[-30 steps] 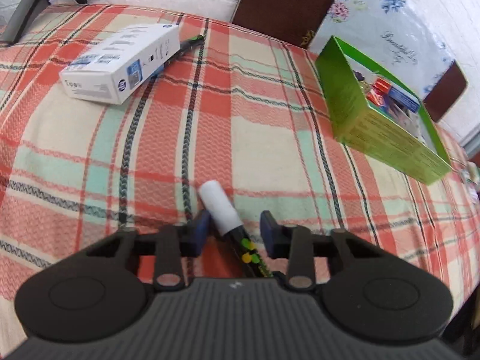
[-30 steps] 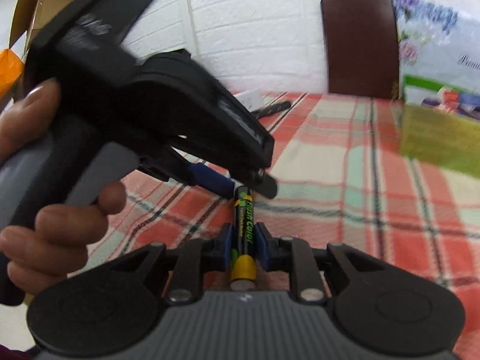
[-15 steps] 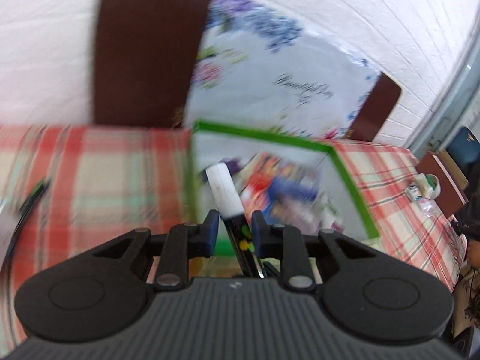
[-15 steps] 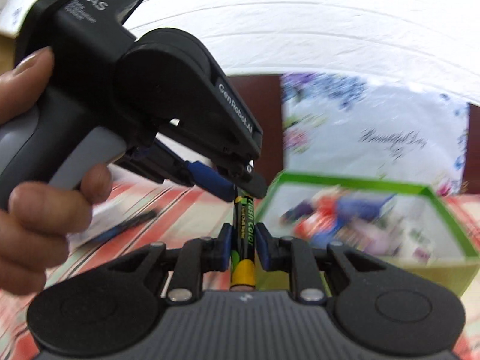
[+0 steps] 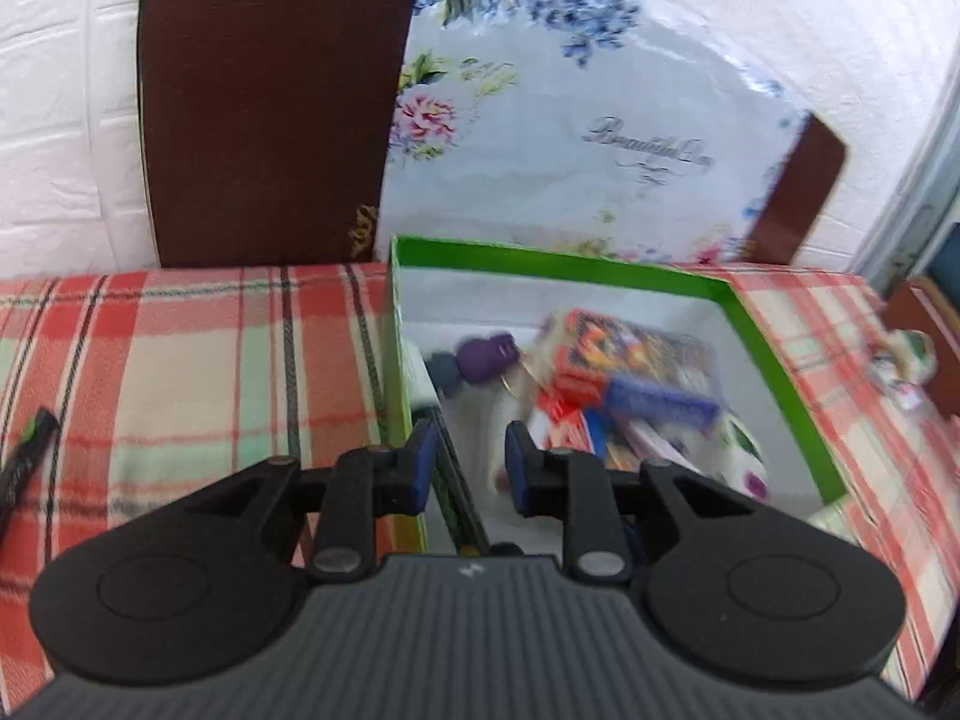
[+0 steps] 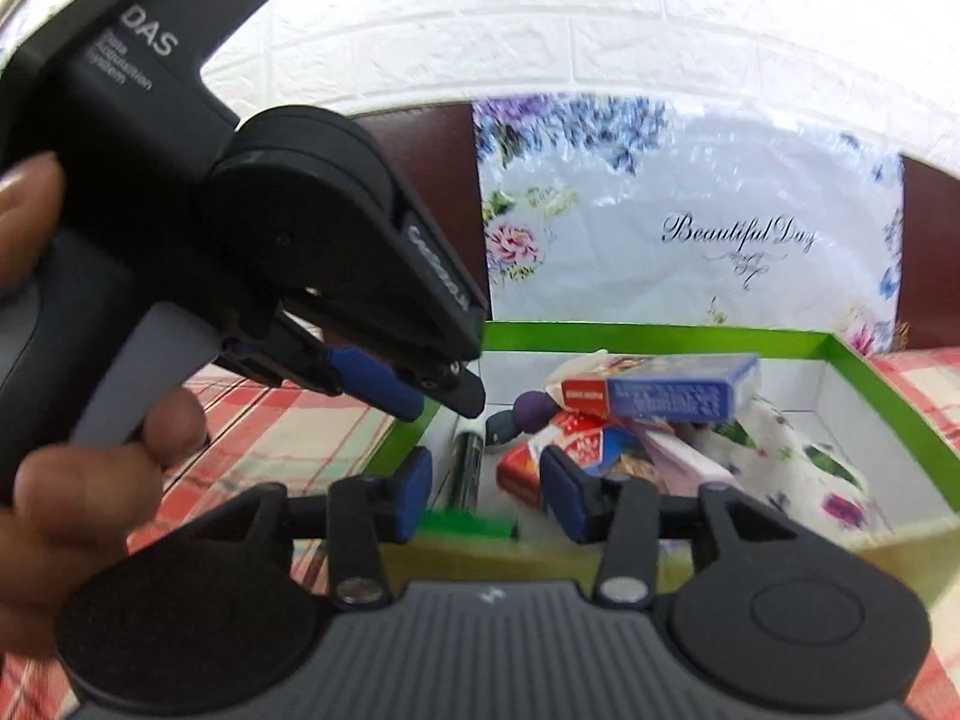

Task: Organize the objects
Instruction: 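Withdraw the open right gripper from the box, then grasp the white HP box with the left gripper, then carry the white box into the green box and release it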

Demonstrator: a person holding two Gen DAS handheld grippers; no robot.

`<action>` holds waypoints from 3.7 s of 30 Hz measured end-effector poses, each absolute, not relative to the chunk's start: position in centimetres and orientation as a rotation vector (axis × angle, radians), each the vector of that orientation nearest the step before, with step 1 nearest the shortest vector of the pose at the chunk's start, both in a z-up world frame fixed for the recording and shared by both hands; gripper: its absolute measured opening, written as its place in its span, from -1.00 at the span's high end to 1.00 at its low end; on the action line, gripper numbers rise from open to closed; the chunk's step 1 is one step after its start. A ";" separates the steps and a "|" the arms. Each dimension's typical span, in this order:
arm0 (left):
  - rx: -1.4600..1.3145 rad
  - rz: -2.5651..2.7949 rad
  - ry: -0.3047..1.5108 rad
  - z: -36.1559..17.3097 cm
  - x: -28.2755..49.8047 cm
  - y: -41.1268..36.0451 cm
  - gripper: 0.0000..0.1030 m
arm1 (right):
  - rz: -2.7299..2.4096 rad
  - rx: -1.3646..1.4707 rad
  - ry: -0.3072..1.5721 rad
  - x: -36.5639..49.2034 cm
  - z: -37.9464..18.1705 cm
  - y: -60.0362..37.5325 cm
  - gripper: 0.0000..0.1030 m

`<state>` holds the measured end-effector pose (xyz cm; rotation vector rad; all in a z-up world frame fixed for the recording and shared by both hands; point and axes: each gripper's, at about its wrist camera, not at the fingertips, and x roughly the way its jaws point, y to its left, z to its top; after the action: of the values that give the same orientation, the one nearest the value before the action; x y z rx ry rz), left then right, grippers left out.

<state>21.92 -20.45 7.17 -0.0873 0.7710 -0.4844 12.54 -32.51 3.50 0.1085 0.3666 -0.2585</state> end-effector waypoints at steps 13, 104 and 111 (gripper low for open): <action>0.143 -0.304 0.737 4.1 11.2 -14.4 -0.27 | -0.194 0.213 0.623 7.9 0.8 -28.5 -0.05; -0.334 -0.384 0.898 1.4 7.3 3.1 -0.15 | 0.293 -0.020 0.682 7.0 1.9 -16.5 -0.32; -0.187 -0.609 0.719 8.1 12.2 -8.2 -0.15 | 0.017 -0.035 0.484 5.2 7.0 -25.4 -0.27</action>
<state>12.17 -8.21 8.09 -0.1875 0.7187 -0.6088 5.24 -25.43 6.99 -0.0350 0.4838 0.0174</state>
